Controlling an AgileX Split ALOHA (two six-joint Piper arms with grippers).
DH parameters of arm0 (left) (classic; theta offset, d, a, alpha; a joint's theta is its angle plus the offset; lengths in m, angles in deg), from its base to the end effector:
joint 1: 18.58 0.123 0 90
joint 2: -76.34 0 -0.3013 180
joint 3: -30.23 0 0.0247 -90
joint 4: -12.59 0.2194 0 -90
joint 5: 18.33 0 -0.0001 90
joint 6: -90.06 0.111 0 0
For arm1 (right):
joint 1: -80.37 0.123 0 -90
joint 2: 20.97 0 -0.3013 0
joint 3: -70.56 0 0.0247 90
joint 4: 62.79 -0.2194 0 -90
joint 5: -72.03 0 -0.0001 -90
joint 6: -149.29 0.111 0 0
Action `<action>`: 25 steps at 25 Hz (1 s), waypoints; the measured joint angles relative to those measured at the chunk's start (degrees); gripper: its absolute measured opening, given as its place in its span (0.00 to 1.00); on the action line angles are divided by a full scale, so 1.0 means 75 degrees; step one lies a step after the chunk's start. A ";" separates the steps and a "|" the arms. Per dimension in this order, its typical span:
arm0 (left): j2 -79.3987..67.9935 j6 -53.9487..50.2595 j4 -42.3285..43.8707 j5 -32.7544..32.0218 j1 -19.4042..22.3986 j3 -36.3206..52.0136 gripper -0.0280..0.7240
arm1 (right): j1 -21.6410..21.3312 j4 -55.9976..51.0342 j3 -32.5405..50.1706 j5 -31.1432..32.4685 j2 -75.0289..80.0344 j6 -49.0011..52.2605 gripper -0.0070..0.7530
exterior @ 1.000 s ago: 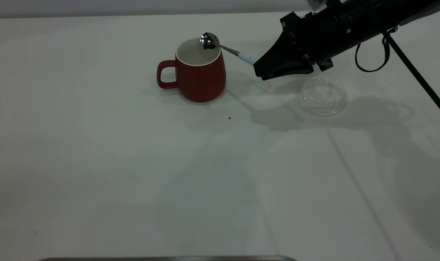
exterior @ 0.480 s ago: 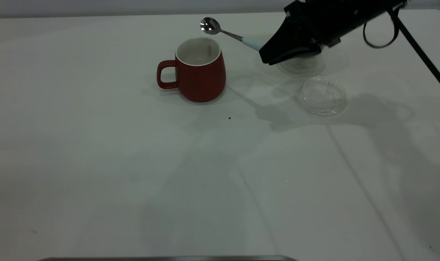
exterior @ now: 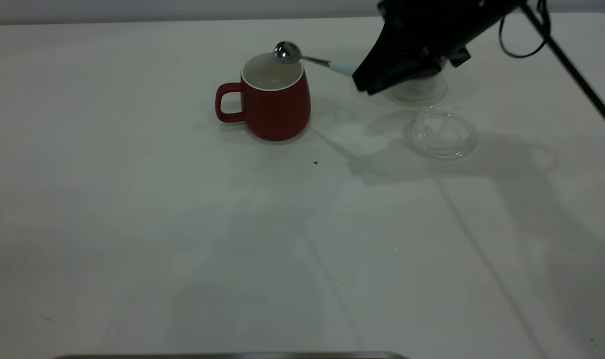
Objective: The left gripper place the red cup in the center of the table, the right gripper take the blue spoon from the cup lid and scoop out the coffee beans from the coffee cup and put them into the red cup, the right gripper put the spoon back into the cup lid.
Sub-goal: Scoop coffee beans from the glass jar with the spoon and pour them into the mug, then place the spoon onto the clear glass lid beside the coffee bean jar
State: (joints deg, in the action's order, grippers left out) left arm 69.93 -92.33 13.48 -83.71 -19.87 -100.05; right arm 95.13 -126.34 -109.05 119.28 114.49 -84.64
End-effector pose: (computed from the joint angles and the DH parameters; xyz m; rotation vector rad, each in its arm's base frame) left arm -0.0364 0.0024 0.2413 -0.0219 2.1206 -0.0193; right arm 0.3795 0.1755 0.1148 -0.5182 2.6802 1.0695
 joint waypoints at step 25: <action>0.0000 0.0015 0.0000 0.0000 0.0000 0.0000 0.82 | -0.2925 -0.1168 0.3500 0.0660 -0.1282 0.0482 0.15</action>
State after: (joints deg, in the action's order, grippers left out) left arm 69.93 -92.22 13.48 -83.71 -19.87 -100.05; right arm 73.19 -135.09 -82.80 124.23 104.88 -81.02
